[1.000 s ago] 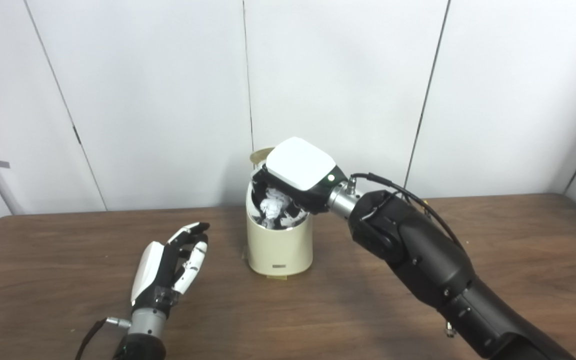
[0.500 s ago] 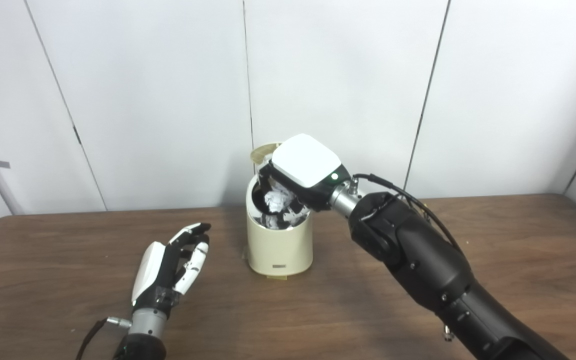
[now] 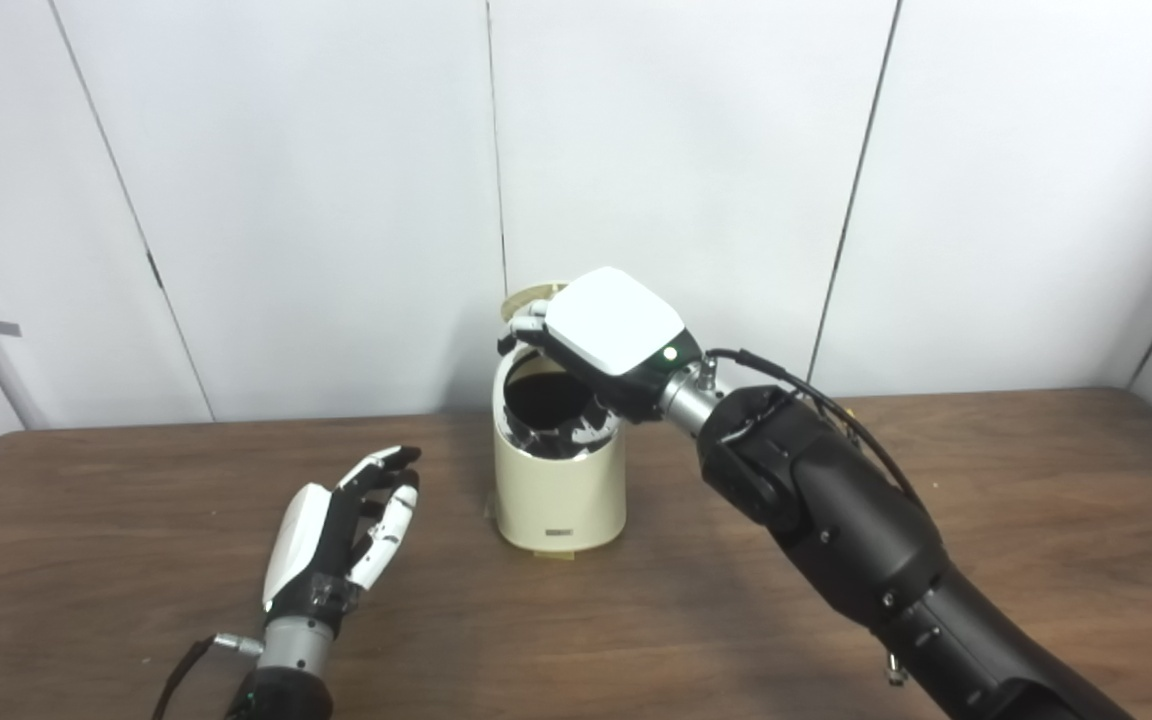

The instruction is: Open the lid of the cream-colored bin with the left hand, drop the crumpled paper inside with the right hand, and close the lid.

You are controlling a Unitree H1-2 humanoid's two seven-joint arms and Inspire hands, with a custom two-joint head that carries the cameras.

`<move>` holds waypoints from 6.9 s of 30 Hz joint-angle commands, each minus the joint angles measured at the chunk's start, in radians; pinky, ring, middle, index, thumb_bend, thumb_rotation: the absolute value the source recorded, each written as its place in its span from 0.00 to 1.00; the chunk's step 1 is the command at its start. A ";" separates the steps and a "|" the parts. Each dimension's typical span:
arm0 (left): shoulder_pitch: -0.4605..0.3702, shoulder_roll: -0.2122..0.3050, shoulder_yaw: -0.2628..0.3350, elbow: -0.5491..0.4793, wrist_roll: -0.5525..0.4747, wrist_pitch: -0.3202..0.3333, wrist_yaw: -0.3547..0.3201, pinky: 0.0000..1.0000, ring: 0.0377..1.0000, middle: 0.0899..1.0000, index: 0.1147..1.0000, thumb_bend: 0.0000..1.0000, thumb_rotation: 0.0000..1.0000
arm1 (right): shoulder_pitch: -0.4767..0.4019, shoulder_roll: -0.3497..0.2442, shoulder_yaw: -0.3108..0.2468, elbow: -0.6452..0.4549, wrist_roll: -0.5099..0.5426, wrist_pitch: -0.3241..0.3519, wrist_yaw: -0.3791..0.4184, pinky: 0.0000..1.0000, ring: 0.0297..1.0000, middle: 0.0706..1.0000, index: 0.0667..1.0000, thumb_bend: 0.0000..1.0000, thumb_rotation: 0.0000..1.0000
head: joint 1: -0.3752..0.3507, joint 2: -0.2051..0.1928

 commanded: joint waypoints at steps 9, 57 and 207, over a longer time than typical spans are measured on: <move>-0.029 0.009 0.001 -0.035 0.010 -0.009 0.009 0.72 0.81 0.83 0.82 0.32 0.92 | -0.029 -0.007 -0.039 0.026 0.034 -0.063 -0.204 0.46 0.53 0.57 0.57 0.74 0.24 | 0.001 0.003; -0.209 0.069 0.024 -0.100 0.014 0.009 -0.017 0.69 0.77 0.78 0.79 0.60 0.99 | 0.462 0.101 -0.389 0.157 0.697 -0.172 -0.421 0.74 0.83 0.85 0.89 0.42 0.74 | 0.034 -0.016; -0.530 0.006 -0.218 -0.225 0.620 0.283 -0.420 0.98 0.97 0.96 0.92 0.95 0.88 | 0.460 0.110 -0.356 0.070 0.750 0.099 -0.267 0.78 0.87 0.91 0.95 0.45 0.78 | 0.051 -0.013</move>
